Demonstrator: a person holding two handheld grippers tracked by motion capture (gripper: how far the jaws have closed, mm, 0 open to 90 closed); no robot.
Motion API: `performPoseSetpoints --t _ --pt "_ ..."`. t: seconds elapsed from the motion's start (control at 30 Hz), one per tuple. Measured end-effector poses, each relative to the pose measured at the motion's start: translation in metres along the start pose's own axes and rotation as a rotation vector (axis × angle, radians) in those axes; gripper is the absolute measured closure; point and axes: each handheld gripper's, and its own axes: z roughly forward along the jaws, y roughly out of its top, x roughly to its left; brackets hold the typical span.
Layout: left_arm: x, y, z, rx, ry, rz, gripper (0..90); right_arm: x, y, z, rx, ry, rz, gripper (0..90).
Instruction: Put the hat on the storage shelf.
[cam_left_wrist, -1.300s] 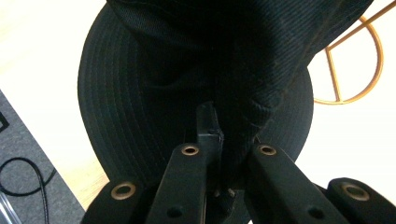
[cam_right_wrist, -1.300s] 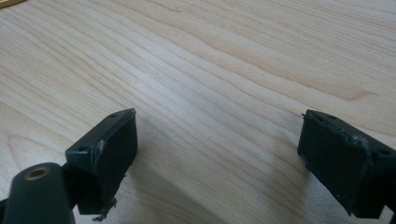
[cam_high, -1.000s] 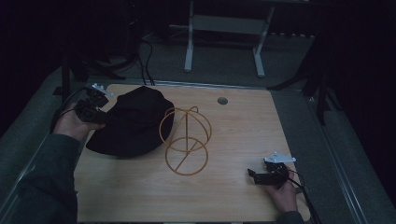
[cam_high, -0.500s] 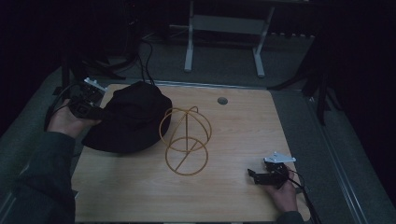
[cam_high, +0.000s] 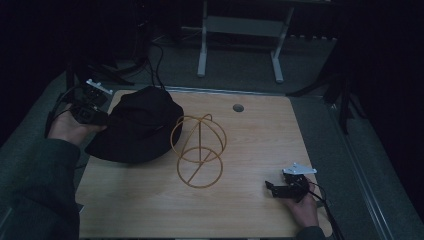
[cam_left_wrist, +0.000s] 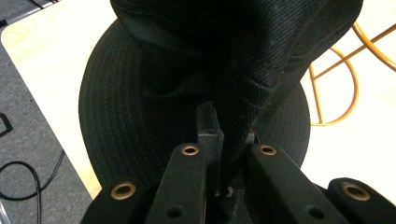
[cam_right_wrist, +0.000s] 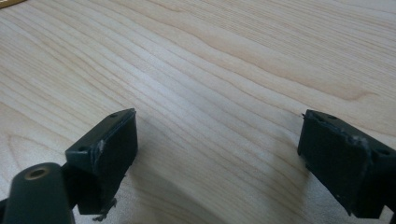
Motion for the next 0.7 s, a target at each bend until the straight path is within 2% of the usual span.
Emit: performPoseSetpoints --t 0.7 --pt "0.002 0.005 -0.013 -0.021 0.007 -0.021 88.5 0.000 0.000 0.000 0.000 0.000 0.000 11.8"
